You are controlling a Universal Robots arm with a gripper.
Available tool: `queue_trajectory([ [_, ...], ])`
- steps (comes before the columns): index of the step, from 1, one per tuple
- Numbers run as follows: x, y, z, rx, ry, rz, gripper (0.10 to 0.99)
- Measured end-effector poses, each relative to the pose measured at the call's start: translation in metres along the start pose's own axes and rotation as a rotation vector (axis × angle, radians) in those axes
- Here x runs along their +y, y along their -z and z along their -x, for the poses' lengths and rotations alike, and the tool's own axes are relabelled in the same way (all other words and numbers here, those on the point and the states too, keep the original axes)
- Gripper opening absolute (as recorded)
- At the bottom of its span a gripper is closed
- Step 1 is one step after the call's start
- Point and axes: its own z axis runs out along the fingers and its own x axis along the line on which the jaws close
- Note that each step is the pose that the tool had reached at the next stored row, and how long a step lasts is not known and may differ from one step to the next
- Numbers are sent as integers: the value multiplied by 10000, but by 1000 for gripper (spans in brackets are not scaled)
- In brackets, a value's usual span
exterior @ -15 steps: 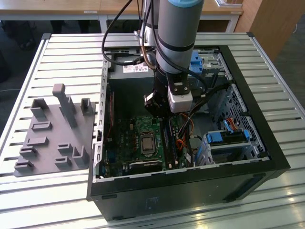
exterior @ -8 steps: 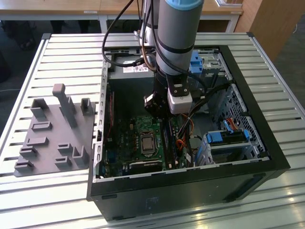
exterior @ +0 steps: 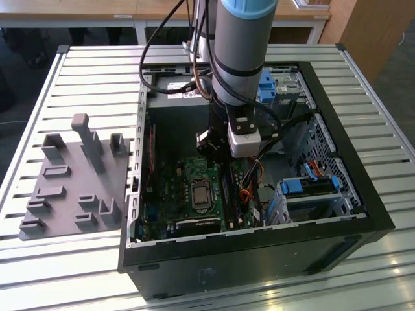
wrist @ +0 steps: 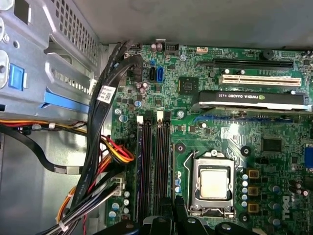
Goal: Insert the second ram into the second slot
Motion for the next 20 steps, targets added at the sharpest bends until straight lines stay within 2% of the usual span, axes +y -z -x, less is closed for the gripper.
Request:
queue_trajectory([
  [10,124,-27,3,-1,-17,-2,137],
  [20,133,-43,-36,-12,-41,-3,137],
])
